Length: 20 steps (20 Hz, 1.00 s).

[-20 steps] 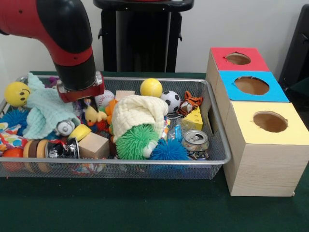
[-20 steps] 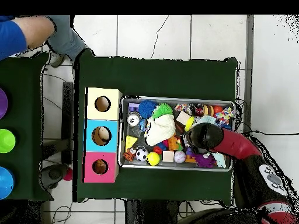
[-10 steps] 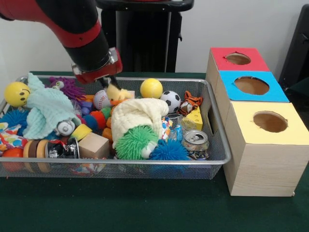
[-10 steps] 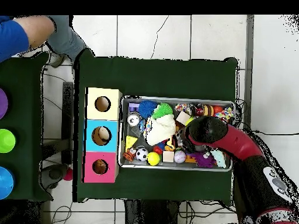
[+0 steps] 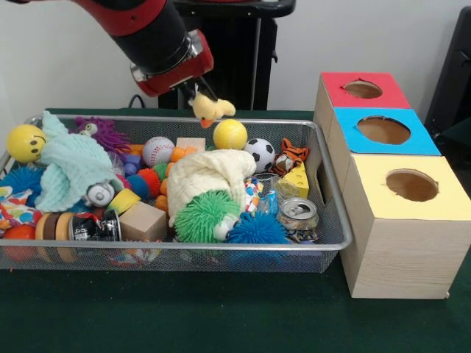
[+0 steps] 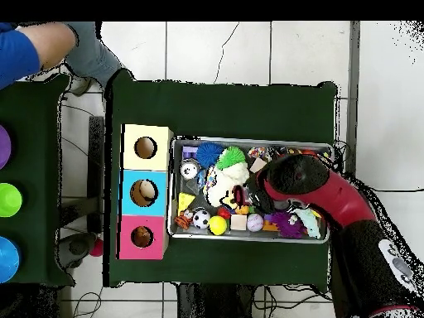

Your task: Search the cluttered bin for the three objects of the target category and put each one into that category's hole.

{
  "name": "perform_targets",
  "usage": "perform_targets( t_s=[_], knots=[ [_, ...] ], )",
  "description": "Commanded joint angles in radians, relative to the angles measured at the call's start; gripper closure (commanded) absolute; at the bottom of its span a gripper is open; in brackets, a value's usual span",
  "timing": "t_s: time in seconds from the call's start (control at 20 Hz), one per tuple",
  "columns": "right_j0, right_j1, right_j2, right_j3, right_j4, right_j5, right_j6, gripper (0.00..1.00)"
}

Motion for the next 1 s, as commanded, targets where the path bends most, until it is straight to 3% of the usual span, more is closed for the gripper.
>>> perform_targets(
  t_s=[0.05, 0.35, 0.7, 1.0],
  knots=[
    [0.001, -0.032, 0.101, 0.133, 0.138, 0.069, 0.155, 1.0],
    [0.032, -0.047, 0.078, 0.247, 0.213, -0.009, 0.187, 1.0],
    [0.104, -0.056, 0.059, 0.342, 0.297, -0.169, 0.228, 1.0],
    [0.254, -0.044, -0.045, 0.35, 0.27, -0.301, 0.382, 1.0]
  ],
)
